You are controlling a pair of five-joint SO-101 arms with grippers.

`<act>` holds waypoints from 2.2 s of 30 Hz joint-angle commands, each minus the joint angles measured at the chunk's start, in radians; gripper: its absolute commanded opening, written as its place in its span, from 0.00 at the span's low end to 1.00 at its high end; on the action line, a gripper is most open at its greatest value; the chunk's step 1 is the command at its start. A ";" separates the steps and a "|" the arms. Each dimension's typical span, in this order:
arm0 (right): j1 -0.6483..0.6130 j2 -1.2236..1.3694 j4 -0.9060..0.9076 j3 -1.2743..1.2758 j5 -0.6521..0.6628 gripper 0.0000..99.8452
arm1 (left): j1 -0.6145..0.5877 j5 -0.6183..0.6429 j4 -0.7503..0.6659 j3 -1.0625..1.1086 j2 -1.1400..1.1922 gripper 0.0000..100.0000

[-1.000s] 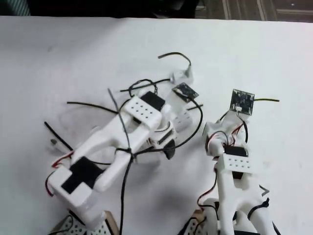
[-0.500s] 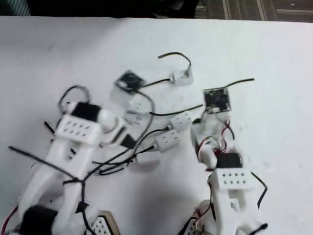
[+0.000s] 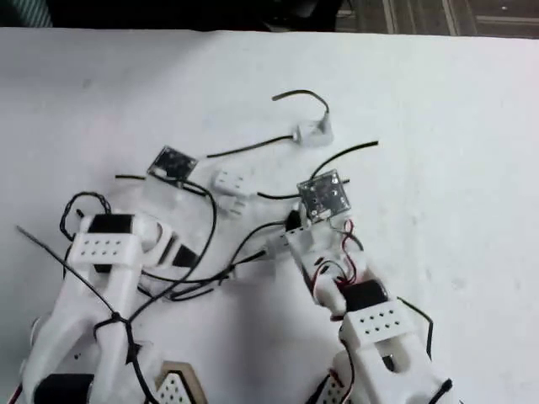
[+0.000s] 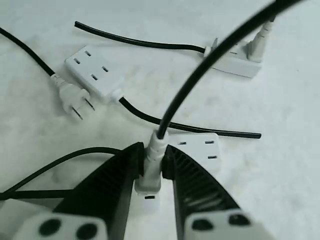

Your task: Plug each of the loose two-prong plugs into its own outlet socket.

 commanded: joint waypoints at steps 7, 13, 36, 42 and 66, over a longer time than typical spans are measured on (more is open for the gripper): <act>-0.008 0.107 -0.087 -0.005 0.006 0.02 | -0.004 -0.005 -0.025 0.006 -0.033 0.33; -0.008 0.185 -0.147 -0.003 0.006 0.02 | -0.005 -0.005 -0.021 0.008 -0.033 0.33; 0.035 0.202 -0.097 0.000 0.066 0.02 | -0.004 -0.005 -0.023 0.008 -0.033 0.33; 0.030 0.202 -0.104 0.031 0.081 0.02 | -0.004 -0.005 -0.023 0.008 -0.033 0.33; 0.033 0.200 0.236 -0.057 0.276 0.02 | -0.004 -0.008 -0.021 0.009 -0.033 0.33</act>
